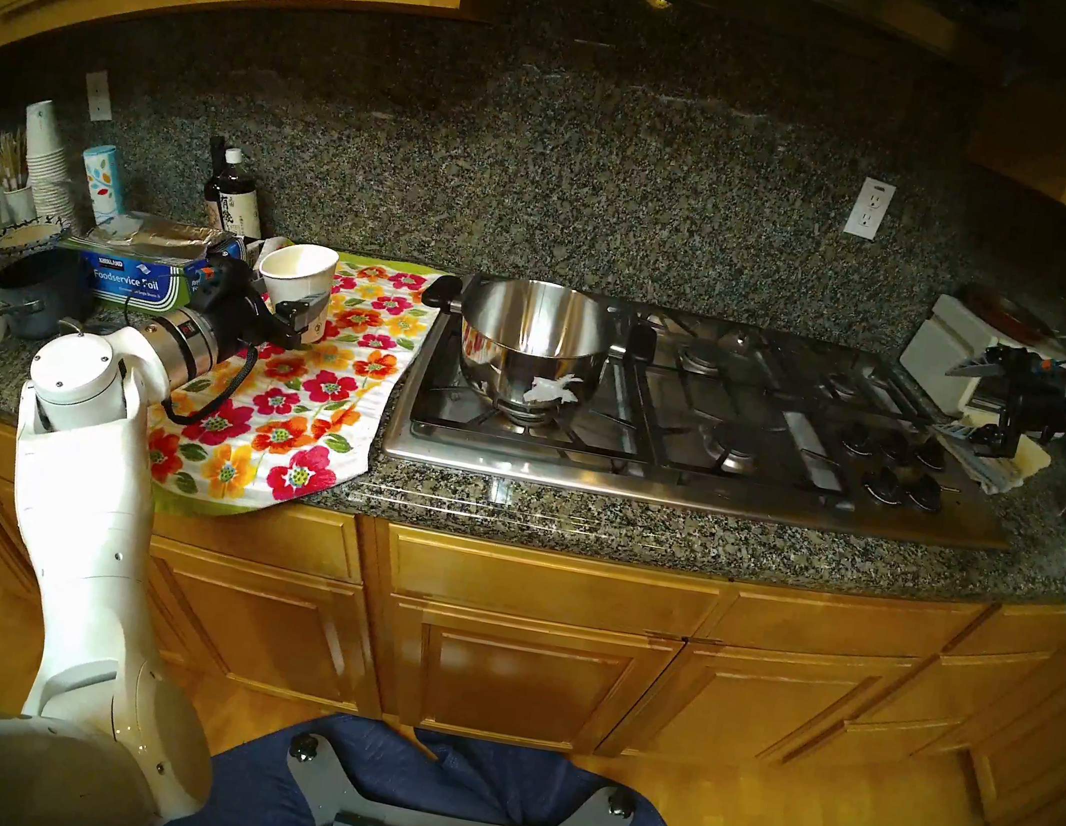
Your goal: Pick up the water cup, pour water into the pot, turn on the stove
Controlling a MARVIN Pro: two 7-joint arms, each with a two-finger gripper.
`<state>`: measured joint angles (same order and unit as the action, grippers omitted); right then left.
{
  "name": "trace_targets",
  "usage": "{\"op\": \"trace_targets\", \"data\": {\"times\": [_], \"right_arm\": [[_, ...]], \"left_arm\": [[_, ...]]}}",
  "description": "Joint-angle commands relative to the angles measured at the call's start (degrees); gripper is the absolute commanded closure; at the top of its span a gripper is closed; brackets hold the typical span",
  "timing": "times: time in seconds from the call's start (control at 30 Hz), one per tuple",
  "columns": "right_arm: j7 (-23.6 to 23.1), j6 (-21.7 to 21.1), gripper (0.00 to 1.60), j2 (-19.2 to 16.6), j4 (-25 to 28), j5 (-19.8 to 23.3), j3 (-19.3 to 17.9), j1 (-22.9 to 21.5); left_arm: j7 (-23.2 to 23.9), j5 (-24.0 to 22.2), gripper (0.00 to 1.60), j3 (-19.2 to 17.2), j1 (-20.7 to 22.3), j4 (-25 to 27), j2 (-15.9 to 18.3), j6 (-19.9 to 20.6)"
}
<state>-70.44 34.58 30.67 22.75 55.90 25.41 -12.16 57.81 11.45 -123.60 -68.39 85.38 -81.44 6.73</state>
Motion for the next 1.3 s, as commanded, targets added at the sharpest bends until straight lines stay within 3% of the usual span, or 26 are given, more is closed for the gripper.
{"op": "trace_targets", "data": {"times": [0.0, 0.27, 0.4, 0.43, 0.47, 0.5, 0.8, 1.0, 1.27], "right_arm": [[-0.18, 0.16, 0.00, -0.03, -0.11, 0.34, -0.69, -1.59], [-0.15, 0.17, 0.00, -0.01, -0.15, 0.34, -0.69, -1.56], [-0.13, 0.18, 0.00, 0.01, -0.18, 0.34, -0.68, -1.53], [-0.12, 0.18, 0.00, 0.02, -0.19, 0.34, -0.68, -1.53], [-0.12, 0.18, 0.00, 0.02, -0.19, 0.34, -0.68, -1.52], [-0.11, 0.19, 0.00, 0.03, -0.20, 0.34, -0.68, -1.51], [-0.13, 0.21, 0.00, 0.05, -0.25, 0.35, -0.69, -1.51], [-0.14, 0.22, 0.00, 0.06, -0.27, 0.36, -0.70, -1.50], [-0.17, 0.23, 0.00, 0.07, -0.30, 0.37, -0.71, -1.50]], "left_arm": [[0.52, 0.68, 0.76, 2.06, 5.37, 2.25, 2.93, 0.21], [0.96, 2.08, 0.80, 4.95, 7.79, 2.63, 4.35, 1.00], [0.90, 2.89, 0.70, 6.22, 9.79, 2.15, 5.16, 1.55], [0.15, 2.19, 0.70, 7.07, 8.66, 3.21, 5.90, 1.94], [0.79, 3.05, 0.70, 6.84, 10.58, 2.03, 5.59, 2.02], [-0.02, 2.28, 0.72, 7.71, 9.29, 3.20, 6.38, 2.30], [-0.40, 3.31, 0.72, 10.42, 13.36, 1.06, 8.22, 3.13], [-1.59, 2.81, 0.73, 13.13, 13.58, 1.56, 9.91, 3.09], [-1.51, 3.38, 0.75, 16.65, 16.90, 0.18, 10.36, 2.90]]}}
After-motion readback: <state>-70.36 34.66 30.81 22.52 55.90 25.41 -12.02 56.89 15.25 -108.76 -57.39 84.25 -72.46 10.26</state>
